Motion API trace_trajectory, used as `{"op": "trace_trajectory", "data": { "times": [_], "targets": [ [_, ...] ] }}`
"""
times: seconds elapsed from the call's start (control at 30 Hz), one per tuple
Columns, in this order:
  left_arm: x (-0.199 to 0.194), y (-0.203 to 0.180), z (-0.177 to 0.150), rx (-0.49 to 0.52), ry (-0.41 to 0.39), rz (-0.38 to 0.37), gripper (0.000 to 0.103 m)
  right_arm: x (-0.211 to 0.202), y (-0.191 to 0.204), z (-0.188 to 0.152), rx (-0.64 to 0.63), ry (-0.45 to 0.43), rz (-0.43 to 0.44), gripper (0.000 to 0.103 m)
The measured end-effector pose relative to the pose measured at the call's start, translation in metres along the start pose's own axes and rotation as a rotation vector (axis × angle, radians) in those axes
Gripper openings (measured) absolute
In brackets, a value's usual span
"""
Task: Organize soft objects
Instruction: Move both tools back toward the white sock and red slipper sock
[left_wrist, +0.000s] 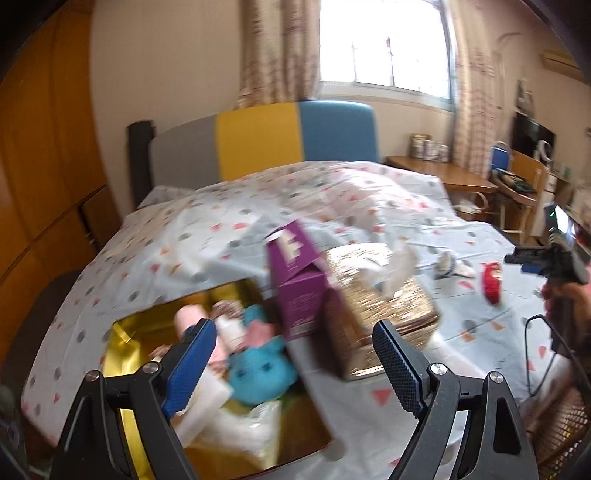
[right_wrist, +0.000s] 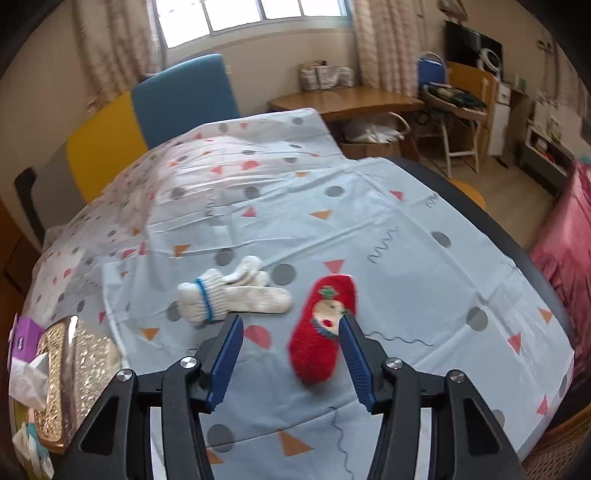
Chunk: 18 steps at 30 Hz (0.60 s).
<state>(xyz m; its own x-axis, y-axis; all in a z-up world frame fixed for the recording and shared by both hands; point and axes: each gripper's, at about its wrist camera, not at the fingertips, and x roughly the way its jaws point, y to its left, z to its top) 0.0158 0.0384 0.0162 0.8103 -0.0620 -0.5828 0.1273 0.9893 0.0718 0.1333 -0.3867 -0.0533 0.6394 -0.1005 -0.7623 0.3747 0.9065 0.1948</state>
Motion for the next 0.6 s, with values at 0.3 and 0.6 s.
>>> {"op": "trace_trajectory", "data": {
  "times": [0.3, 0.6],
  "targets": [
    [0.031, -0.084, 0.041, 0.096, 0.050, -0.189, 0.087, 0.021, -0.067, -0.014, 0.321, 0.109, 0.005, 0.054],
    [0.092, -0.170, 0.070, 0.159, 0.166, -0.291, 0.087, 0.027, -0.069, -0.017, 0.371, 0.163, 0.042, 0.054]
  ]
}}
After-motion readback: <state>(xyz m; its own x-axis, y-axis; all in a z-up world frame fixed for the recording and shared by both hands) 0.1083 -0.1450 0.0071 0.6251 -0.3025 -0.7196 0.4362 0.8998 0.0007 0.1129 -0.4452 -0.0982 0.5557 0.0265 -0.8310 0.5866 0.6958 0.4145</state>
